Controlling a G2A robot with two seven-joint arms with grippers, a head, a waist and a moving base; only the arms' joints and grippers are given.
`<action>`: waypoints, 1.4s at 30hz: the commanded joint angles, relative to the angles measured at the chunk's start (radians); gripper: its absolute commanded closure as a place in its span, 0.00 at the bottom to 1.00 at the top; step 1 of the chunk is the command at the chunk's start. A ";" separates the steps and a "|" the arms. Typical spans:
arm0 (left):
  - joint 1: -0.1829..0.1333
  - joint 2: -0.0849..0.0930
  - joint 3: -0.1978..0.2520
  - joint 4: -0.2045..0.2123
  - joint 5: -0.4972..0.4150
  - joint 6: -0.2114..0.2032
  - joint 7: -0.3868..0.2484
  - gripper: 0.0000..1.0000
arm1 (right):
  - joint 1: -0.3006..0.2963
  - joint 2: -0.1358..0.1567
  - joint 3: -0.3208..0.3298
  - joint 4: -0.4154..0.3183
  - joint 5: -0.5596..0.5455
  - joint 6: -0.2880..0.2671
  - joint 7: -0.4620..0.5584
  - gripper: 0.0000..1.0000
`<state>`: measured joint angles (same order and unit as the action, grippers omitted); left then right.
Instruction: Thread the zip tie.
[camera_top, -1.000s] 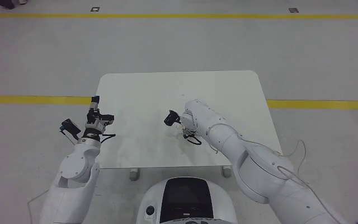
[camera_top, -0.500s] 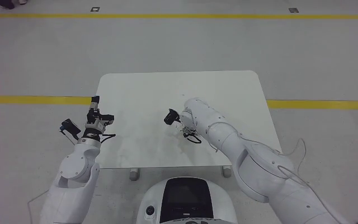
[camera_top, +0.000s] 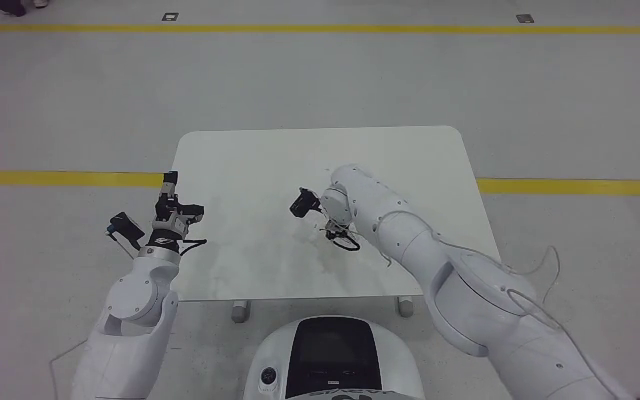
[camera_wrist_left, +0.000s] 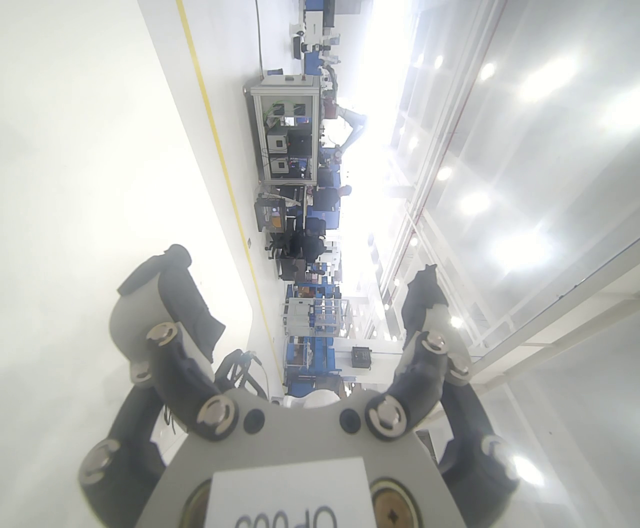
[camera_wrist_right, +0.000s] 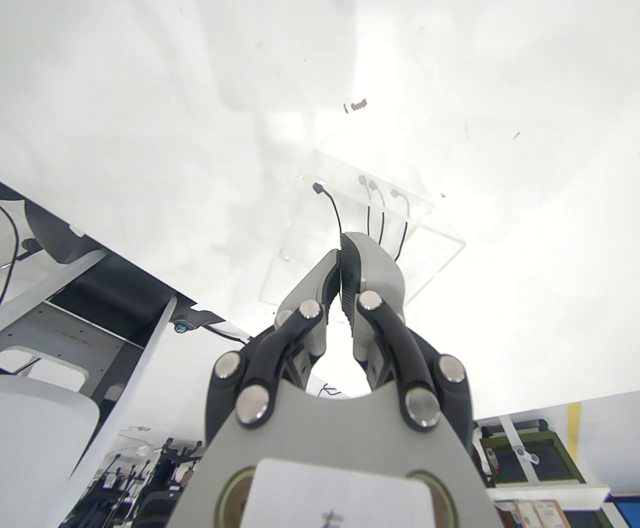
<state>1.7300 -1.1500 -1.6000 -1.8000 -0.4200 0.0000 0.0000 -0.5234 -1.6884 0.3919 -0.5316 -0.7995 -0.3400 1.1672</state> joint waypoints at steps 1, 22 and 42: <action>0.000 0.000 0.000 0.000 0.000 0.000 0.000 0.00 | 0.001 0.014 0.003 -0.024 0.003 0.000 0.009 1.00; 0.000 0.000 0.000 0.000 0.000 0.000 0.000 0.00 | -0.116 0.222 0.217 -0.432 0.040 0.043 0.070 1.00; 0.000 0.000 0.000 0.000 0.000 0.000 0.000 0.00 | -0.202 0.263 0.375 -0.494 0.211 0.073 -0.053 1.00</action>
<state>1.7300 -1.1500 -1.6000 -1.8000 -0.4200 0.0000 0.0000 -0.7149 -1.4300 0.7454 -1.0182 -0.6173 -0.2666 1.1230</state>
